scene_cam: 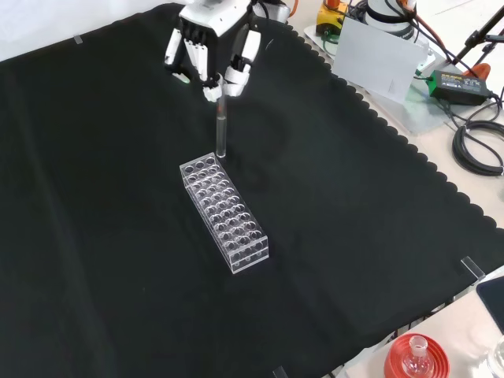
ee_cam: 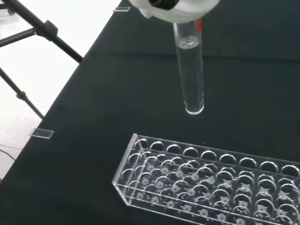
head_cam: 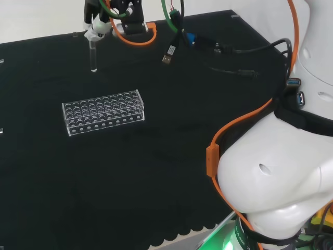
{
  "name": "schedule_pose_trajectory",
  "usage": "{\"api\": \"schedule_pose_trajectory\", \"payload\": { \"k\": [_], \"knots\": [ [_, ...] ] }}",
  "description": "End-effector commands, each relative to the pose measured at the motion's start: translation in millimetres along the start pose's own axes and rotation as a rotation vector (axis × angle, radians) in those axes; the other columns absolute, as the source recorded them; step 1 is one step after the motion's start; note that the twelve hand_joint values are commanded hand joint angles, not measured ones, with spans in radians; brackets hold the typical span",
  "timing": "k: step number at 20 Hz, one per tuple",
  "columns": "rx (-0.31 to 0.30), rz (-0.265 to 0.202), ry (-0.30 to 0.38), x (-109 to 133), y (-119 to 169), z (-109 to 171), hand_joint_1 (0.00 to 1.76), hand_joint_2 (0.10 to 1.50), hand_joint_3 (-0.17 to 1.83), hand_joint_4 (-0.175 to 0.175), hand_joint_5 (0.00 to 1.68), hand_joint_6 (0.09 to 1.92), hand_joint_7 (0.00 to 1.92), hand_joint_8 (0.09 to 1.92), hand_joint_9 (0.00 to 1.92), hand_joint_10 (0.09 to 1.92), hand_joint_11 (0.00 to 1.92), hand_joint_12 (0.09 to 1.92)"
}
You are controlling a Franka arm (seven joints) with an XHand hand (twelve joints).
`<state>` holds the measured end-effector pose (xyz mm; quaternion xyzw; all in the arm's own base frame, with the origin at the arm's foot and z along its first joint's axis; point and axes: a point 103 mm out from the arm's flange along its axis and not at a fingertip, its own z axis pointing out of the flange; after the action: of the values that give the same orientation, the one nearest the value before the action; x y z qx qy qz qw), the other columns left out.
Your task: Put the test tube back in the rack.
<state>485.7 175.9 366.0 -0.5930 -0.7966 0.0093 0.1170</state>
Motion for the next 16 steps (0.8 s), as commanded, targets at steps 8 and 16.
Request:
{"api": "schedule_pose_trajectory", "payload": {
  "k": [8,16],
  "knots": [
    [0.029,-0.017,0.030,-0.4,26.1,27.3,1.42,1.02,-0.17,-0.175,1.37,0.32,1.48,0.43,1.42,0.09,0.55,1.32],
    [0.071,-0.043,0.054,12.9,39.3,57.0,1.42,1.02,-0.17,-0.175,1.37,0.31,1.48,0.43,1.43,0.09,0.55,1.32]
  ]
}}
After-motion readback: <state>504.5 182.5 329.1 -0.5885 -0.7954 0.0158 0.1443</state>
